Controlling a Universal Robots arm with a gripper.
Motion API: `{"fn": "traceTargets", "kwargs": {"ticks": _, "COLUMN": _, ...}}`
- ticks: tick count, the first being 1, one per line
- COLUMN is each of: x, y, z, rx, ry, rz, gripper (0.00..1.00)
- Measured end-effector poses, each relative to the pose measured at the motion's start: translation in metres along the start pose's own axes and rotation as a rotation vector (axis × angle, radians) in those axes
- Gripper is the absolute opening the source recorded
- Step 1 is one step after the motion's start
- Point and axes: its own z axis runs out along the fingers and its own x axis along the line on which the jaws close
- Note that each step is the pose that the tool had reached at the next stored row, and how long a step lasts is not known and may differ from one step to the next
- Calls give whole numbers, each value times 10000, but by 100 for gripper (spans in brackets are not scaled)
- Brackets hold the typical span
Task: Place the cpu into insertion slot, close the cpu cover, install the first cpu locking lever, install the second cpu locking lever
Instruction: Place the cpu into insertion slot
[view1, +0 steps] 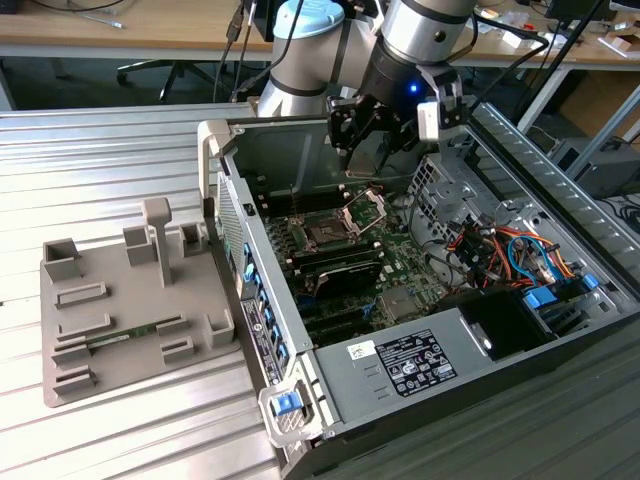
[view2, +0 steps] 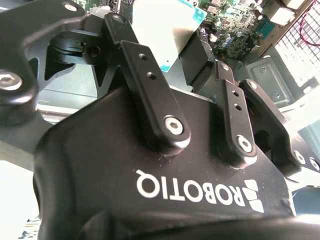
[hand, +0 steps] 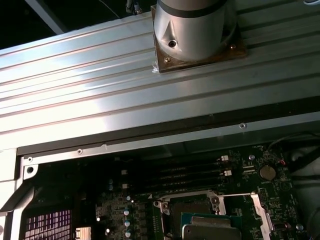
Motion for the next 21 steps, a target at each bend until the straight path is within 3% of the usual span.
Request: {"fn": "traceTargets", "kwargs": {"ticks": 21, "x": 0, "y": -1, "z": 9, "rx": -4, "ry": -17, "rz": 188, "gripper": 54}}
